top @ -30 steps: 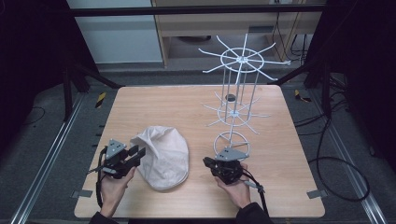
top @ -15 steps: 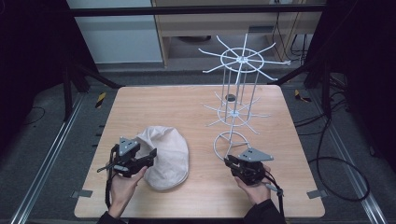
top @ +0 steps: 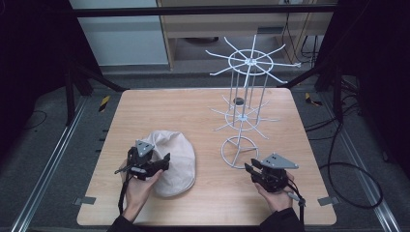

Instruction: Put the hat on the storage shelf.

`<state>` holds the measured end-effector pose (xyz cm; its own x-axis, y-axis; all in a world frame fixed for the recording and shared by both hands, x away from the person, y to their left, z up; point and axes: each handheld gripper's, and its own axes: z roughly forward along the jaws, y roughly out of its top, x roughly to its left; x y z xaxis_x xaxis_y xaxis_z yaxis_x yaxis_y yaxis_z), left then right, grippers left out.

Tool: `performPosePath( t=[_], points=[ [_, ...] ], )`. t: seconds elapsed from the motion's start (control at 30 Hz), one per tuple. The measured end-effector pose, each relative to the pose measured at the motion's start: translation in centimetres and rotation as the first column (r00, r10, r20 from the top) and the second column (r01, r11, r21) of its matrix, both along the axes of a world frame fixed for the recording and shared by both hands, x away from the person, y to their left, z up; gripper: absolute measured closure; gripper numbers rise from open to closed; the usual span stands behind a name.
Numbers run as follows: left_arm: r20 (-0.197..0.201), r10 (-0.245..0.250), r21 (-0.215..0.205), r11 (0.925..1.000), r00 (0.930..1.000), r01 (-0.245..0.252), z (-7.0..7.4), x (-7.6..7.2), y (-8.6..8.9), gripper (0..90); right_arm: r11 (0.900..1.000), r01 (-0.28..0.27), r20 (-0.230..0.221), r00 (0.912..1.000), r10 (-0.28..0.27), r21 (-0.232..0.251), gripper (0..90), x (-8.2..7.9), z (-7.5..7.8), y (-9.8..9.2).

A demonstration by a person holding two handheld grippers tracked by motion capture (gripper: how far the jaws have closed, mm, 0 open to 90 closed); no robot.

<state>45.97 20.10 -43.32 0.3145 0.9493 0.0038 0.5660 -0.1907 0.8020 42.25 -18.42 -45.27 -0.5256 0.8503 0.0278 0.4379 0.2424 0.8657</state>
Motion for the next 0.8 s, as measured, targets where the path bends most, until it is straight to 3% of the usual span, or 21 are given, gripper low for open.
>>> performPosePath(
  t=[0.13,0.63,0.8],
  points=[
    [-0.033,0.011,-0.004,0.9999,0.9994,-0.011,-0.7,0.6,0.2,29.3,1.000,0.016,-0.012,0.9998,-0.017,-0.007,65.3,0.3,-0.3,-0.4],
    [-0.078,0.028,-0.016,0.9994,0.9966,-0.030,-0.6,0.7,1.9,79.2,0.997,0.083,-0.039,0.9959,-0.082,0.010,64.3,1.0,-0.7,-2.4],
    [-0.076,0.032,-0.019,0.9993,0.9966,-0.033,-0.4,0.9,2.7,86.4,0.995,0.097,-0.037,0.9947,-0.096,0.012,64.3,1.2,-0.7,-2.9]
  ],
)
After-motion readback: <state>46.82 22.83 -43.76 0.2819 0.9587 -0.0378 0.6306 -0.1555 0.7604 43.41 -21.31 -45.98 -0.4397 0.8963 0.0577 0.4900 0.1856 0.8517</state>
